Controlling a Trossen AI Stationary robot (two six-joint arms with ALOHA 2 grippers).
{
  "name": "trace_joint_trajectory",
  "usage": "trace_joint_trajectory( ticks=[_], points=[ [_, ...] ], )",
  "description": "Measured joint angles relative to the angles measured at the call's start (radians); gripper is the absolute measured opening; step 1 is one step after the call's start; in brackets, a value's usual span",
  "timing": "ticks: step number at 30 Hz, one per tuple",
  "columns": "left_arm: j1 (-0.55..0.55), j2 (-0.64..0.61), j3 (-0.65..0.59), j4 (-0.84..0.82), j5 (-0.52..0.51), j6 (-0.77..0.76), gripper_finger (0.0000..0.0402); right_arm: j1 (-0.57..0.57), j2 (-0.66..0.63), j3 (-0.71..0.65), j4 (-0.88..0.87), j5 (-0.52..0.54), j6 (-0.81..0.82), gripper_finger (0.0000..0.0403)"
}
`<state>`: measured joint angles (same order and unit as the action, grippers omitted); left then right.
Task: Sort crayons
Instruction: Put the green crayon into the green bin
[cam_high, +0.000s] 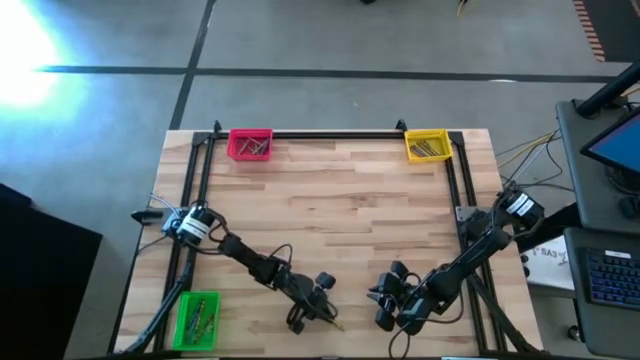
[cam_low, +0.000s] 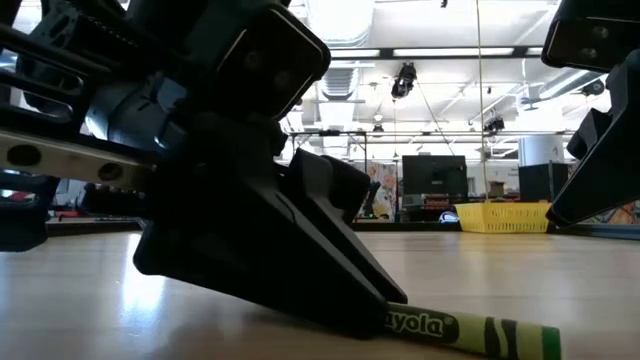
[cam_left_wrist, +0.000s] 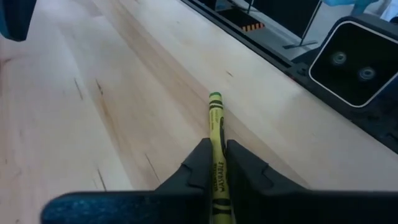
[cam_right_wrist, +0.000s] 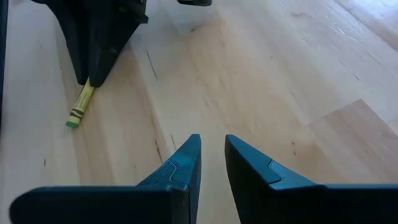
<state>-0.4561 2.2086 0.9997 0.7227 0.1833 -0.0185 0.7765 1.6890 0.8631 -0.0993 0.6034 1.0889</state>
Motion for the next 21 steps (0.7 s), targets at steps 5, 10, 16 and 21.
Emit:
trace_joint_trajectory(
  ticks=[5, 10, 16, 21],
  points=[
    [0.005, -0.003, -0.001, -0.006, 0.000, -0.022, 0.0010, 0.000, 0.000, 0.000, 0.000, 0.000, 0.000, 0.0066],
    [0.007, -0.028, -0.002, -0.037, -0.003, -0.025, 0.0009, 0.000, 0.000, 0.000, 0.000, 0.001, 0.000, 0.0066],
    [0.013, -0.082, -0.008, -0.148, -0.009, -0.026, 0.0009, 0.000, 0.000, -0.001, 0.000, 0.014, 0.000, 0.0066],
    [0.014, -0.162, -0.010, -0.329, -0.040, -0.080, 0.0009, 0.000, -0.001, -0.001, 0.000, 0.028, 0.000, 0.0066]
  ],
)
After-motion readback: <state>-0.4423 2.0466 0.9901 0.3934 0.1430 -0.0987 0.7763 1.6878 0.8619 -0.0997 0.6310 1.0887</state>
